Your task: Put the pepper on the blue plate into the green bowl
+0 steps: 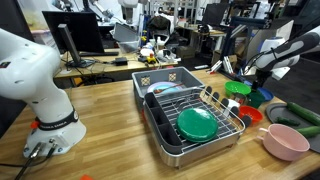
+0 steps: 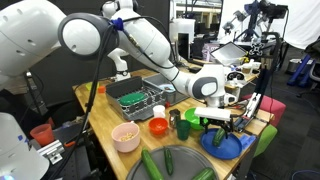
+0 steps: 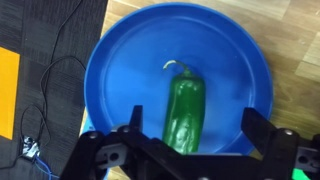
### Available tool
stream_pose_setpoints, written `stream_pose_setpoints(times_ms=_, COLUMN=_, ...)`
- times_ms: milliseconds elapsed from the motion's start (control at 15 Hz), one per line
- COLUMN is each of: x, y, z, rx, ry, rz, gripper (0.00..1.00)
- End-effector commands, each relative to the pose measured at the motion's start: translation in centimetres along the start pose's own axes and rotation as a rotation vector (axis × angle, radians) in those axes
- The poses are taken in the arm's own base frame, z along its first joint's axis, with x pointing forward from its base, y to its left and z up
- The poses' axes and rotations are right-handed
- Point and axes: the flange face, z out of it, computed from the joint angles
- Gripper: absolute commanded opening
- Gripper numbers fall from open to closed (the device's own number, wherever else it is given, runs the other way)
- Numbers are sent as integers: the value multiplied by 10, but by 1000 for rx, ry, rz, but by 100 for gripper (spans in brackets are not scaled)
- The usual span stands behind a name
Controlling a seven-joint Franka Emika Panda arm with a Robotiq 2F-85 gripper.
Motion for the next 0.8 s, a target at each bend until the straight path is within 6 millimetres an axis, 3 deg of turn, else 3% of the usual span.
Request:
stream_pose_setpoints(times_ms=0, x=6, y=9, z=7, rx=64, ry=16, rz=15, gripper=100)
stream_pose_setpoints(times_ms=533, x=5, y=19, z=16, rx=139, ry=14, rz=65, gripper=99)
stream_pose_setpoints(times_ms=667, x=4, y=22, z=18, rx=155, ry=12, rz=71, gripper=74)
stream_pose_setpoints(times_ms=733, x=3, y=23, z=19, rx=165, ry=13, rz=72, gripper=71)
